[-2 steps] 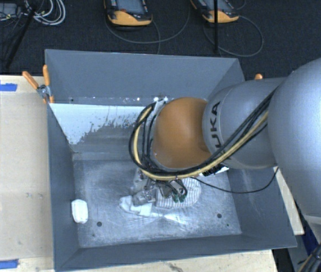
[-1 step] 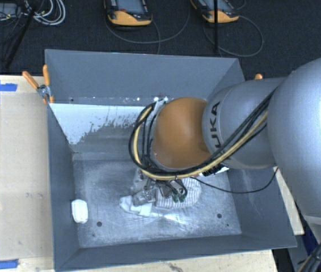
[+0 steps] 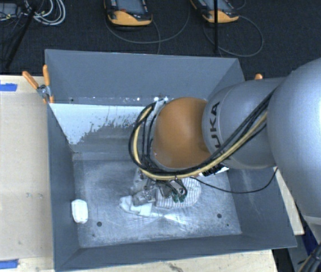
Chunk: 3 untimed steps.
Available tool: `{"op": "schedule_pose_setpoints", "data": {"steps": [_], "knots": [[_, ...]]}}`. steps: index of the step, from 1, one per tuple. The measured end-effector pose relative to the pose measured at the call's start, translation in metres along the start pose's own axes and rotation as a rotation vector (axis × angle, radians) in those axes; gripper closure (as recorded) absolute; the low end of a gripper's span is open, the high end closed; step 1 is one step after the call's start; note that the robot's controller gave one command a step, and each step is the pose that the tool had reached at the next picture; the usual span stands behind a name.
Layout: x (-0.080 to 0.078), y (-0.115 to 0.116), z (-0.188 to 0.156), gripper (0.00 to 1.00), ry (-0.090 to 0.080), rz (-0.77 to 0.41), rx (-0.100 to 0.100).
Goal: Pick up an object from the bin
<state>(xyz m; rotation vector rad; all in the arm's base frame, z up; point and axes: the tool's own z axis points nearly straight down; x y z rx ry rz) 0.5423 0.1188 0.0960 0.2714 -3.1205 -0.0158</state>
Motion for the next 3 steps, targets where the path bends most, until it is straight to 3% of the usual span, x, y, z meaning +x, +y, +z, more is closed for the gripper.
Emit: {"op": "schedule_pose_setpoints", "data": {"steps": [2, 3], "knots": [[0.0, 0.0, 0.0, 1.0, 0.0, 0.001, 0.0], [-0.0027, 0.0022, 0.0011, 1.0, 0.002, -0.068, 0.005]]}}
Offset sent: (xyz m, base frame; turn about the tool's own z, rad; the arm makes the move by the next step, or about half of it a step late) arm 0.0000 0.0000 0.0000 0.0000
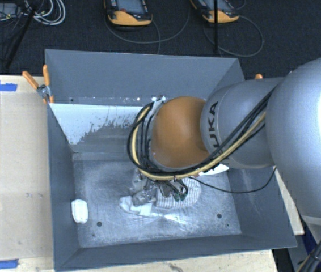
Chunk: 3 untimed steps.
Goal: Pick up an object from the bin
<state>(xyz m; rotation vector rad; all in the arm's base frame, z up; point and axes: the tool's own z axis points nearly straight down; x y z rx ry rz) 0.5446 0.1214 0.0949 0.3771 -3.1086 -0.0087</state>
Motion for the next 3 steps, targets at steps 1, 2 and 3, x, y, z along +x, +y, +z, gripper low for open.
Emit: {"op": "schedule_pose_setpoints", "data": {"steps": [1, 2, 3], "knots": [[0.0017, -0.002, -0.001, 1.0, -0.008, -0.011, -0.003], [0.0017, -0.0021, -0.001, 1.0, -0.008, -0.009, -0.004], [0.0017, -0.0022, -0.001, 1.0, -0.008, -0.008, -0.004]]}}
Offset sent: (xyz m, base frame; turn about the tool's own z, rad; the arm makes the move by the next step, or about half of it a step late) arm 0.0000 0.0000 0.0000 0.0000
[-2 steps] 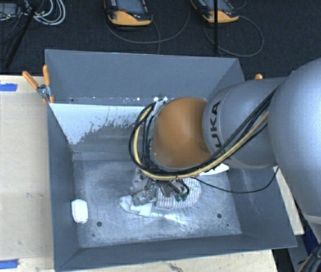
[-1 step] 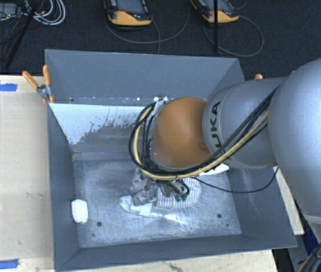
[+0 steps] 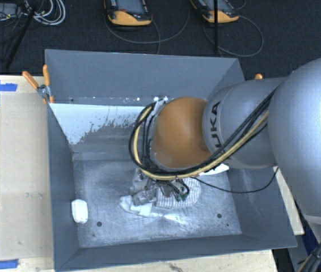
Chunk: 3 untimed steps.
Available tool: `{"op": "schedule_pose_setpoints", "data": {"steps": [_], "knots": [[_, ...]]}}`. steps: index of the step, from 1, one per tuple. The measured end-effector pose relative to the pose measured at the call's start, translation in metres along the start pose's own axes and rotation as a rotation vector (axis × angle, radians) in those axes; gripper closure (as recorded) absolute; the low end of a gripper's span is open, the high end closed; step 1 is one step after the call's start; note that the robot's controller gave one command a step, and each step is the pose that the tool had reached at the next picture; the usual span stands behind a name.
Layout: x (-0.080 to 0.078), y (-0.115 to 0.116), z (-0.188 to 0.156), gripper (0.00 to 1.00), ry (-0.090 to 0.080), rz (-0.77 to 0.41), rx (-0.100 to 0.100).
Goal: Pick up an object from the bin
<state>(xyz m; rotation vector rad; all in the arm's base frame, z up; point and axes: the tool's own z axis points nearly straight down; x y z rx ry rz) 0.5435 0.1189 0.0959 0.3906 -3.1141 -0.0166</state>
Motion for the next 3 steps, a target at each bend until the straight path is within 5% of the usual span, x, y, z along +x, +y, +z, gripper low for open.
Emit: {"op": "schedule_pose_setpoints", "data": {"steps": [3], "knots": [[0.0, -0.0001, 0.0, 1.0, 0.0, 0.003, 0.0]]}}
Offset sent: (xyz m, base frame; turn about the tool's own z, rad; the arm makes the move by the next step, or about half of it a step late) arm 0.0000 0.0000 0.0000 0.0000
